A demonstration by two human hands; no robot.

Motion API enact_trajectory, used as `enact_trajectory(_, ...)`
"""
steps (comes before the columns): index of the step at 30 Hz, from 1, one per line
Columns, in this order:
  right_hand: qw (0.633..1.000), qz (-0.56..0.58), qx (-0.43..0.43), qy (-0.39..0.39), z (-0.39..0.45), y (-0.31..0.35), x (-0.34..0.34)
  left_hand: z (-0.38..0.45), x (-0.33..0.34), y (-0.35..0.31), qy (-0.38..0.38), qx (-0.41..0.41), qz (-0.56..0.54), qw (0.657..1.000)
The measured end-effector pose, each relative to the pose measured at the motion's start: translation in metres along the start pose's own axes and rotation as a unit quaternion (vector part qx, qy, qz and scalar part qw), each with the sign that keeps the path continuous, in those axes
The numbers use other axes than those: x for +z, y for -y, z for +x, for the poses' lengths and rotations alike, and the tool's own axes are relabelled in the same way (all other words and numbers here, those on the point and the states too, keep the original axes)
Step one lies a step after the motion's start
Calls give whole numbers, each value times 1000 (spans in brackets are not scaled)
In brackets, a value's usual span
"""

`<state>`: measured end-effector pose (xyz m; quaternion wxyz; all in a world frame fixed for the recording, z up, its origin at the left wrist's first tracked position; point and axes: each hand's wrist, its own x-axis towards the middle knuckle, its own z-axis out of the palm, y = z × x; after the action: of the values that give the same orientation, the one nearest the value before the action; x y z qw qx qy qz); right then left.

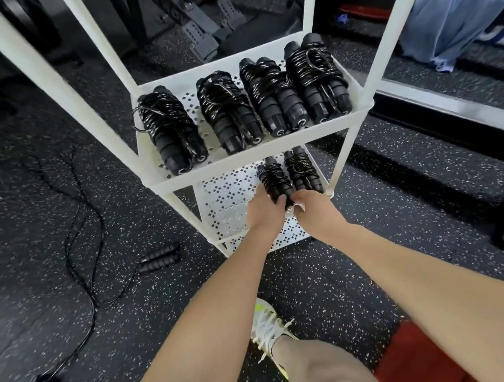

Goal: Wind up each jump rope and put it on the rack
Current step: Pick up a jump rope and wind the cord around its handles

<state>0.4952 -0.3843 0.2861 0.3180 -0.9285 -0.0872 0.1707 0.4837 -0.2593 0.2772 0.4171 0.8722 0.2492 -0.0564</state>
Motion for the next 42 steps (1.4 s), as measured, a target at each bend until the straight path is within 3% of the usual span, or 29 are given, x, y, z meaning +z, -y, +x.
enact_trajectory(3,1000,-14,-1,20,-13,18,5,-27,-24,8,-20,36,59,997)
enact_trajectory(5,996,-38,-22,72,-26,35,12,-48,-43,22,-31,86,88,992)
enact_trajectory(8,984,-75,-71,143,-51,64,31,-83,-77,56,-24,98,105,989)
enact_trajectory(14,958,-99,-153,223,-101,147,96,-145,-171,162,-64,16,133,989)
enact_trajectory(24,895,-169,-209,357,-169,268,243,-232,-306,361,-98,-149,187,966)
enact_trajectory(32,885,-160,-215,382,-190,311,389,-259,-342,496,-117,-232,155,953)
enact_trajectory(42,862,-196,-244,399,-180,340,547,-227,-348,626,-126,-273,124,946)
